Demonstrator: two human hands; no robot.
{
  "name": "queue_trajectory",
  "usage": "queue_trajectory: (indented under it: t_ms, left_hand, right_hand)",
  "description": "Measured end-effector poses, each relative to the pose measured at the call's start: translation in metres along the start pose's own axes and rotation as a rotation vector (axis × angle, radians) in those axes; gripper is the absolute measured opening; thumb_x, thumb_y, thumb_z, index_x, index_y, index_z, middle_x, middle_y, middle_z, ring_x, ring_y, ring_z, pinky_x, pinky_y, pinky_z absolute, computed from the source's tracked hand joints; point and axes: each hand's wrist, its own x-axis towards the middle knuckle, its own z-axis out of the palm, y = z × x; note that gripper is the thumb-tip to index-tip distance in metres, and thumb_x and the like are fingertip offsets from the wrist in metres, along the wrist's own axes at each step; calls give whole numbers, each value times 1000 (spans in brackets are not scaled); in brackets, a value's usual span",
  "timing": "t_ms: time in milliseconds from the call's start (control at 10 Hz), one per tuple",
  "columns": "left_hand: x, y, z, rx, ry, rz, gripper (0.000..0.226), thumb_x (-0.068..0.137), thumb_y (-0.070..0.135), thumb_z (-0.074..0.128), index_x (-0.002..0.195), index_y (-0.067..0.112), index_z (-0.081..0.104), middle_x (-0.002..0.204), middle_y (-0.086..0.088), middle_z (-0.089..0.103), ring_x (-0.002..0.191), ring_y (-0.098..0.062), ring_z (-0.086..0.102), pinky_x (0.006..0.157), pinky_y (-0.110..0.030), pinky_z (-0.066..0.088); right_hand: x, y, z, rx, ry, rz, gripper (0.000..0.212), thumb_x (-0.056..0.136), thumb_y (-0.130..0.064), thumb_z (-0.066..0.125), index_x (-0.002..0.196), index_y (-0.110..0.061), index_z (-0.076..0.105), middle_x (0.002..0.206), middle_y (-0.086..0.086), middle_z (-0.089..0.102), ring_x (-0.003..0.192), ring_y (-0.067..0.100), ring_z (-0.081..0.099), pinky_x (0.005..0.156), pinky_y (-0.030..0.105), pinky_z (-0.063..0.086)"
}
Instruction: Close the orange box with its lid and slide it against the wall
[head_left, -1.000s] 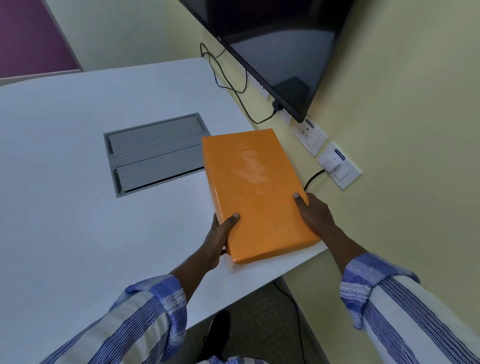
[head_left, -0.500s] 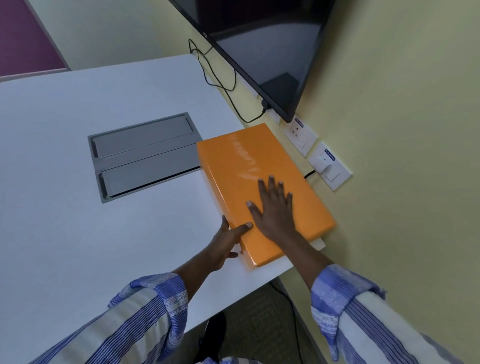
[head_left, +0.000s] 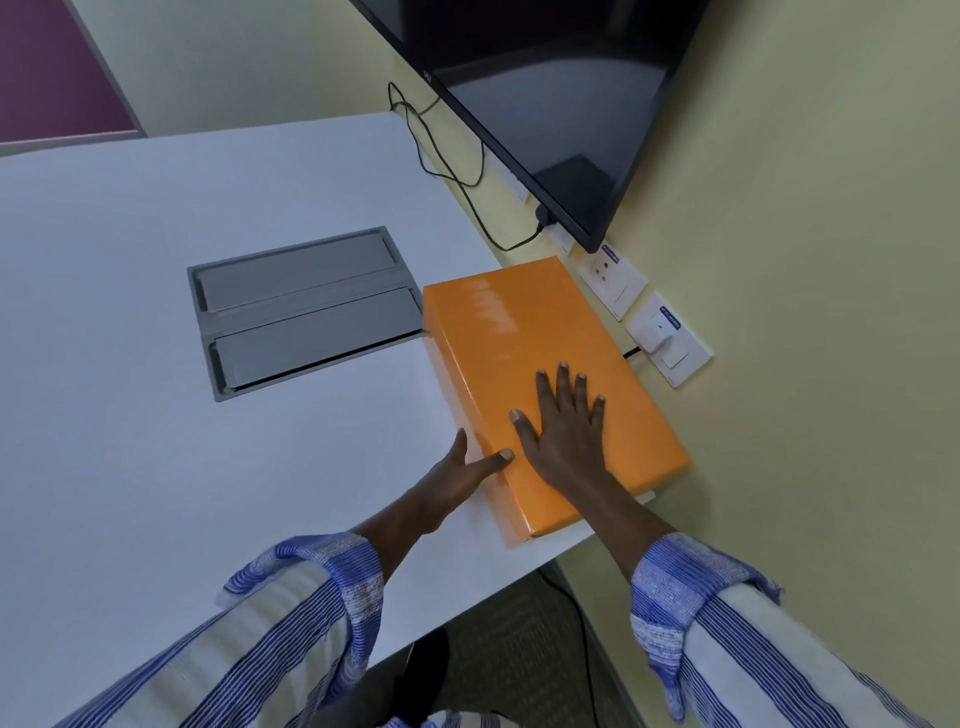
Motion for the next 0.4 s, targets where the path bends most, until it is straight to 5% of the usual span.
queue_trajectory:
  t_ms: [400]
  left_hand:
    - [-93,-82,-190,573,551,14,91,95,66,45,162,14,12,165,-18,25,150,-35,30,118,-50,31]
  right_hand:
    - [-22,-211,40,78,-40,-236,80,98,-64,26,161,-16,13,169,12,1,155,34,-4,122,56,0]
